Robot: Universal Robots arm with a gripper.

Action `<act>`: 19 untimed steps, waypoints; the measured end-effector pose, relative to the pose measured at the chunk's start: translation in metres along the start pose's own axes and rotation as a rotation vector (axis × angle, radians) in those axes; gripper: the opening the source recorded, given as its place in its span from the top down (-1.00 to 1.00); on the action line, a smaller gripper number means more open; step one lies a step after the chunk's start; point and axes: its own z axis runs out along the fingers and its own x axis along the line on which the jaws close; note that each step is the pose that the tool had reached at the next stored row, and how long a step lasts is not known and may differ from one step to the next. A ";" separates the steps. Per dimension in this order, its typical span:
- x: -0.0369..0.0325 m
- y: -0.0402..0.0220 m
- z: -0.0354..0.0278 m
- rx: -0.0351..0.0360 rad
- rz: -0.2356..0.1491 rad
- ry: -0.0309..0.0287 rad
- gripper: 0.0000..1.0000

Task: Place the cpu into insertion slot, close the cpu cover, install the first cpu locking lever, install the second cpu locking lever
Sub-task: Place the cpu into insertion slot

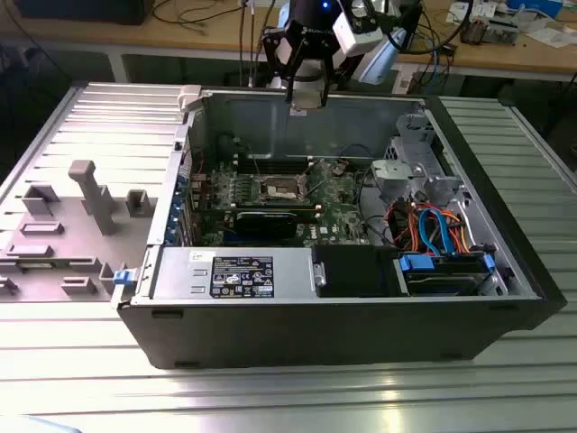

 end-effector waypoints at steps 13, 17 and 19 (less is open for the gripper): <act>0.0013 -0.0027 0.0061 0.0000 0.000 0.0000 -0.09; 0.0022 -0.0033 0.0071 0.0000 0.000 0.0000 -0.09; 0.0025 -0.0034 0.0072 0.0000 0.000 0.0000 -0.09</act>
